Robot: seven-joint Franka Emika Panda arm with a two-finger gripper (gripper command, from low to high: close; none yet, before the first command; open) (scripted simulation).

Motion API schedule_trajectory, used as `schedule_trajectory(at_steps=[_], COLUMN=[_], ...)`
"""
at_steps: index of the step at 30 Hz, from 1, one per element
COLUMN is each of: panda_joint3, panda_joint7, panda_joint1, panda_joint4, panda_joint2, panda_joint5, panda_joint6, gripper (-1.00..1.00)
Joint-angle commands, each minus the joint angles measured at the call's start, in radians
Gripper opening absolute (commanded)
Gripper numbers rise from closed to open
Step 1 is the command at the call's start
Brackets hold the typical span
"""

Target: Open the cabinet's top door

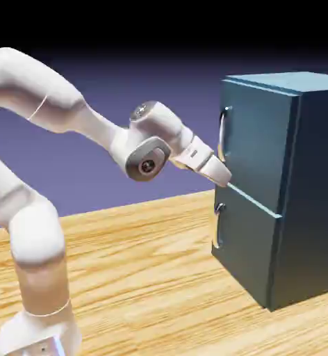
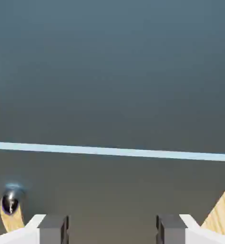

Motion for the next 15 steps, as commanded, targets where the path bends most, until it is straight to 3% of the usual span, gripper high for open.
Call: schedule_trajectory(at_steps=[1, 15], panda_joint3=[0.021, 0.313], panda_joint7=[-0.022, -0.333], panda_joint1=[-0.017, -0.256], panda_joint4=[0.005, 0.078], panda_joint2=[-0.014, -0.21], panda_joint5=[0.044, 0.653], panda_joint6=[-0.004, -0.061], gripper=[0.0, 0.0])
